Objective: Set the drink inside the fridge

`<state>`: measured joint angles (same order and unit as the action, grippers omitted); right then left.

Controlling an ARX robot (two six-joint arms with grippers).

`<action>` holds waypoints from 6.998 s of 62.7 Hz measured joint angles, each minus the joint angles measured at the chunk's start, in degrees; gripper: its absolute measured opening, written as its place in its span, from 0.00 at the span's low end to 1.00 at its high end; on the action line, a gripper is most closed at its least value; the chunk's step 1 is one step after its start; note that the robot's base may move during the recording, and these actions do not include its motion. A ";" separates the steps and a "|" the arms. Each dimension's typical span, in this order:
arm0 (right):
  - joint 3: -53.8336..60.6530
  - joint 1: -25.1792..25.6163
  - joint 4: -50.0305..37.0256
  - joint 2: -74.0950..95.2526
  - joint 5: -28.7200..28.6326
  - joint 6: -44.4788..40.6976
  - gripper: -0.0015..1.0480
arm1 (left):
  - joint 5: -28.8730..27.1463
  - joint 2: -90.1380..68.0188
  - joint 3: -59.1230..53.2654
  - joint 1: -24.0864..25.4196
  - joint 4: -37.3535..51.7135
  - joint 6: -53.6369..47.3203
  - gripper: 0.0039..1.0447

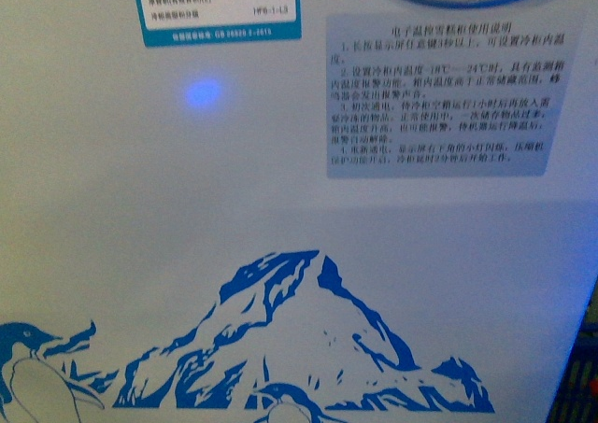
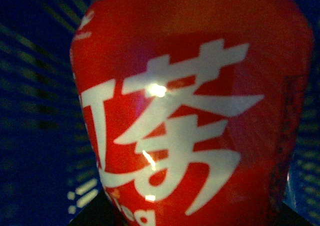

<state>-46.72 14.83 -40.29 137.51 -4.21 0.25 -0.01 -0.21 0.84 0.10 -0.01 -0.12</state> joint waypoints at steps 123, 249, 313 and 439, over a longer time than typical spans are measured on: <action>29.09 -17.62 36.81 -122.77 13.44 1.64 0.35 | 0.00 0.00 0.00 0.00 0.00 0.00 0.92; 29.05 -17.68 36.74 -122.77 13.51 1.64 0.35 | 50.95 -70.53 19.26 7.98 39.85 -34.21 0.92; 29.05 -17.68 36.74 -122.77 13.49 1.62 0.35 | 50.71 -101.18 54.21 -0.52 8.55 -66.38 0.92; 29.05 -17.68 36.74 -122.77 13.49 1.64 0.35 | 16.79 -86.05 51.84 -7.26 32.44 -23.89 0.92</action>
<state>-17.67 -2.85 -3.55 14.74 9.28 1.89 16.78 -86.26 52.69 -7.16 32.42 -24.01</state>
